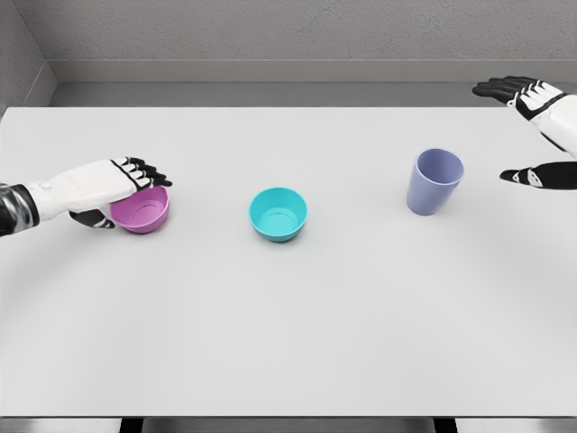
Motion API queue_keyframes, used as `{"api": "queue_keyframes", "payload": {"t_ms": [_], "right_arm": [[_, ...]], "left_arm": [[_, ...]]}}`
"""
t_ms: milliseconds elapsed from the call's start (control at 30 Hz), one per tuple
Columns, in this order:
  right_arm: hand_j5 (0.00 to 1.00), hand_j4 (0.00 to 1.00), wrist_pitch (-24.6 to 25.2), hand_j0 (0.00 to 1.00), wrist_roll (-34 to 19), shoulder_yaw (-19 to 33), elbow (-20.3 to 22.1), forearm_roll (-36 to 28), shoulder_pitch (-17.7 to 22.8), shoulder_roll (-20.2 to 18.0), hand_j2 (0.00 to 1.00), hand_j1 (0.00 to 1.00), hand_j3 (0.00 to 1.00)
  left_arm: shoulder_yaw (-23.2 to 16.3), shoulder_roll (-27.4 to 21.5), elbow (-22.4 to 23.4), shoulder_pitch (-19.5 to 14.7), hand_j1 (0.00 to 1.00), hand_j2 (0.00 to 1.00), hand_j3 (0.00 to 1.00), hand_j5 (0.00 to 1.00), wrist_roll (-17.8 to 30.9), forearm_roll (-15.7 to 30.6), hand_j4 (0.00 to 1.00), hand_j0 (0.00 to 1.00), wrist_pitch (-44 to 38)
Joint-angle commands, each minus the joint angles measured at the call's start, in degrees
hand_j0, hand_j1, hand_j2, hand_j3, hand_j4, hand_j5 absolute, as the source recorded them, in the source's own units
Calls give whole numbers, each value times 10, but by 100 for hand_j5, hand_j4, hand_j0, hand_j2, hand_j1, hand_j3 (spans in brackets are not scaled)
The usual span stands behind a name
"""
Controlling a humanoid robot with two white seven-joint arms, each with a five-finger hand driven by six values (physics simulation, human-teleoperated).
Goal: Stacking bowl and cup with both arms
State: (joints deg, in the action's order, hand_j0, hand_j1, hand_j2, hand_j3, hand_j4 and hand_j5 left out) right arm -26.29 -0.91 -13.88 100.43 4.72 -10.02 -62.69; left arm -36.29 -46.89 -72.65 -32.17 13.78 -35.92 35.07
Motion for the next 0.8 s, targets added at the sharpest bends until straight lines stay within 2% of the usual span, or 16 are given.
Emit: {"api": "queue_keyframes", "payload": {"t_ms": [0, 433, 467, 700, 767], "right_arm": [[100, 100, 0, 100, 0, 2, 0, -2, 0, -1, 100, 100, 100], [100, 100, 0, 100, 0, 3, 0, -2, -1, -2, 100, 100, 100], [100, 100, 0, 100, 0, 3, -1, -2, -2, -1, 100, 100, 100], [100, 100, 4, 100, 0, 3, -2, -2, -5, 0, 100, 100, 100], [100, 100, 5, 100, 0, 19, -2, -3, -4, 2, 100, 100, 100]], "left_arm": [[-4, 0, 0, 0, 100, 100, 100, 100, 0, 2, 100, 100, -1], [-7, 0, -7, 0, 100, 100, 100, 100, 0, 4, 100, 100, -1], [-7, 0, -7, 0, 95, 95, 95, 95, 1, 4, 95, 95, -1], [-15, 2, -7, -2, 82, 82, 82, 82, 1, 1, 82, 82, -1], [-16, 2, -7, -2, 76, 76, 76, 76, 1, 0, 76, 76, -1]]}}
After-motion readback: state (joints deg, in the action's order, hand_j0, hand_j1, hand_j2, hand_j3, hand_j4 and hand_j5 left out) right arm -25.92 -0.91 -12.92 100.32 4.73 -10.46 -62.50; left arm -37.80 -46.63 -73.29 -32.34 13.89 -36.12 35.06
